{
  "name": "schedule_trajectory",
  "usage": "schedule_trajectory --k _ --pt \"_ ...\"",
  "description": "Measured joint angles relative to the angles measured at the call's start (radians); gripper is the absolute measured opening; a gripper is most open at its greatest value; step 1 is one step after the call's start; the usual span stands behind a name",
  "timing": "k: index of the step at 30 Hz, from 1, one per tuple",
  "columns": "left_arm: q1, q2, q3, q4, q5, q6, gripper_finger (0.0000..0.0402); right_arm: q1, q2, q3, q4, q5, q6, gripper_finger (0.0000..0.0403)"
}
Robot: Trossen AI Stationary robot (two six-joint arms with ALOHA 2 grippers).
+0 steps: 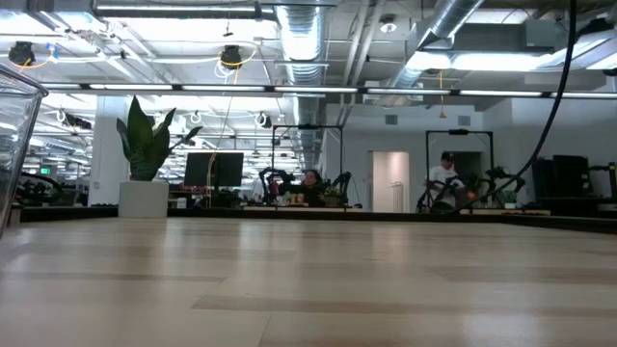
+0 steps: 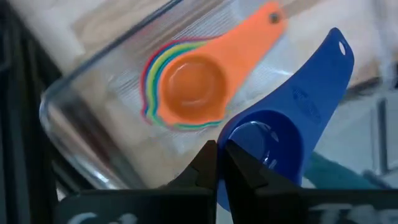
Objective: Nest measuring cups in basket
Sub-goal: Stack the dark blue measuring cup on top of the orange measuring cup in the transparent bin
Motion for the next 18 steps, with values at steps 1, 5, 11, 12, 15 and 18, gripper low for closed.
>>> schedule_trajectory --k 1,5,11,12,15,18 --pt "-0.015 0.016 0.0 0.0 0.007 -0.029 0.0 0.001 0.0 0.0 0.0 0.0 -0.028 0.0177" --pt "-0.001 0.094 -0.001 0.015 0.058 -0.039 0.0 0.011 0.0 0.0 -0.002 0.0 -0.118 0.0177" --pt "0.08 0.152 -0.001 0.01 0.026 -0.015 0.0 0.018 0.0 0.0 -0.007 -0.014 -0.155 0.0177" --pt "0.084 0.151 -0.001 0.009 0.021 -0.007 0.0 0.021 0.0 0.0 -0.008 -0.022 -0.155 0.0177" --pt "0.087 0.143 -0.001 -0.008 0.033 0.004 0.0 0.022 0.0 0.0 -0.016 -0.053 -0.156 0.0177" --pt "0.071 0.141 -0.001 -0.025 0.053 -0.001 0.0 0.022 0.0 0.0 -0.022 -0.06 -0.155 0.0177"
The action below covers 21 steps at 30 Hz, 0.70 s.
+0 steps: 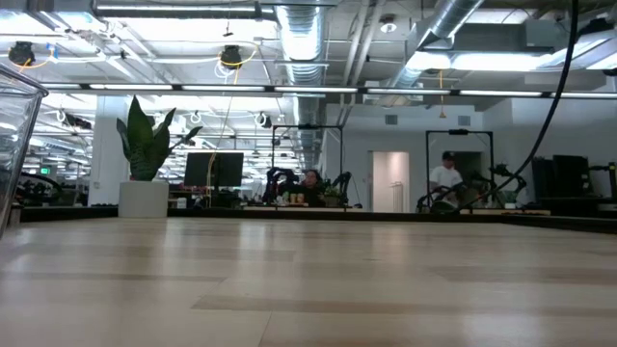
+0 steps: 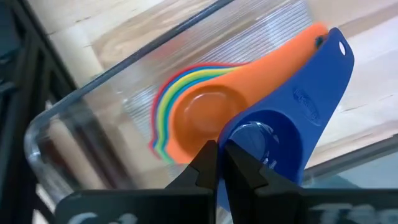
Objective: Nest measuring cups in basket
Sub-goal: Stack the dark blue measuring cup on top of the orange measuring cup in the transparent bin
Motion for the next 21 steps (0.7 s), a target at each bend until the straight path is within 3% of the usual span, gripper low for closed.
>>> schedule_trajectory --k 21 --pt "-0.002 0.0 0.0 -0.08 0.043 0.041 0.0016 -0.002 0.0 0.0 0.001 0.0 0.0 0.0177"
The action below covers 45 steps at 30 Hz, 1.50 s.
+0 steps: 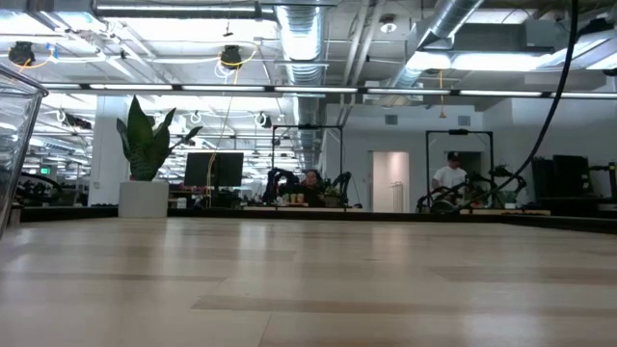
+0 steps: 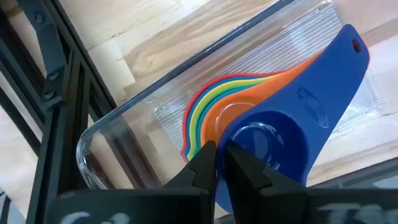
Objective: Nest measuring cups in basket
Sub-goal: Stack the dark blue measuring cup on top of the orange measuring cup in the transparent bin, then return to Home Position
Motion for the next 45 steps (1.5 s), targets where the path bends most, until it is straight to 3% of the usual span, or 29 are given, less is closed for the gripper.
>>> schedule_trajectory --k 14,25,29,33,35,38,42,45 --pt "0.0 0.0 0.0 0.001 0.028 0.03 0.002 0.0 0.0 0.0 0.0 0.0 0.0 0.0177" --pt "0.0 -0.009 0.003 -0.002 0.023 0.065 0.0067 0.0 0.0 0.0 -0.004 0.0 0.0 0.0177" --pt "0.0 -0.056 0.069 -0.035 -0.127 0.136 0.0072 0.003 -0.004 0.0 -0.012 0.002 -0.049 0.0177" --pt "0.001 -0.087 0.17 -0.119 -0.385 0.27 0.0073 0.011 -0.044 0.006 -0.004 0.011 -0.119 0.0177" --pt "0.005 -0.101 0.226 -0.129 -0.458 0.335 0.0073 0.017 -0.064 0.01 -0.029 -0.005 -0.135 0.0177" --pt "0.01 -0.111 0.291 -0.124 -0.446 0.548 0.0073 0.015 -0.084 0.01 -0.094 -0.024 -0.233 0.0177" --pt "0.002 -0.113 0.321 -0.042 -0.444 0.691 0.0073 0.022 -0.099 0.009 -0.21 -0.028 -0.132 0.0177" --pt "0.002 -0.132 0.326 -0.025 -0.413 0.921 0.0073 0.021 -0.126 0.008 -0.28 -0.22 -0.199 0.0177"
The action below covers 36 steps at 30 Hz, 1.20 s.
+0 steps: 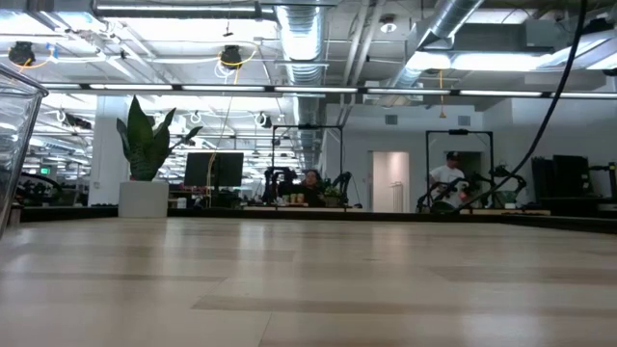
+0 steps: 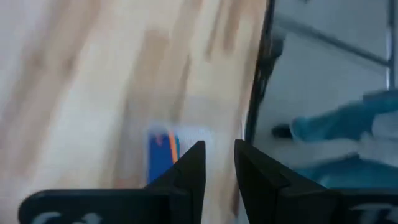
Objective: Nest measuring cups in basket
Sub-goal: Return to Home Position
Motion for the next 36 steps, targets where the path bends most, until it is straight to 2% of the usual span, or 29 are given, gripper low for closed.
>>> schedule_trajectory --k 2,4,6,9,11,13,16,18,20,23,25,27,29,36 --pt "-0.01 -0.046 0.001 -0.001 -0.099 0.08 0.0073 0.0 -0.026 0.0 0.0 -0.076 -0.017 0.0177" --pt "-0.034 -0.11 0.001 -0.02 -0.161 0.112 0.0073 0.001 -0.061 0.0 -0.006 -0.067 0.012 0.0177" --pt "-0.071 -0.18 0.001 -0.021 -0.212 0.16 0.0073 0.001 -0.112 0.0 -0.031 -0.019 0.037 0.0177" --pt "-0.14 -0.309 -0.057 0.035 -0.316 0.256 0.0073 0.022 -0.203 -0.029 -0.034 0.109 0.051 0.0177" --pt "-0.181 -0.401 -0.161 0.125 -0.383 0.288 0.0073 0.062 -0.273 -0.095 0.029 0.175 0.041 0.0177" --pt "-0.213 -0.495 -0.316 0.253 -0.441 0.327 0.0073 0.103 -0.349 -0.215 0.161 0.19 -0.035 0.0177" --pt "-0.229 -0.637 -0.584 0.581 -0.468 0.435 0.0073 0.136 -0.48 -0.473 0.488 0.062 -0.23 0.0177" --pt "-0.21 -0.732 -0.753 0.854 -0.453 0.603 0.0073 0.117 -0.57 -0.681 0.736 -0.081 -0.33 0.0177" --pt "-0.164 -0.812 -0.913 1.199 -0.378 0.83 0.0073 0.073 -0.652 -0.874 0.93 -0.175 -0.324 0.0177" --pt "-0.068 -0.913 -1.152 1.653 -0.126 1.143 0.0073 -0.001 -0.773 -1.143 1.178 -0.234 -0.24 0.0177" --pt "0.007 -0.981 -1.279 1.828 0.009 1.209 0.0073 -0.041 -0.849 -1.302 1.359 -0.285 -0.22 0.0177" --pt "0.082 -1.034 -1.377 1.883 0.029 1.163 0.0073 -0.061 -0.921 -1.445 1.543 -0.334 -0.222 0.0177" --pt "0.149 -1.073 -1.436 1.869 0.061 1.108 0.0073 -0.067 -0.994 -1.57 1.679 -0.354 -0.207 0.0177" --pt "0.381 -1.135 -1.478 1.848 0.304 1.082 0.0073 -0.145 -1.161 -1.922 2.062 -0.358 -0.176 0.0177"
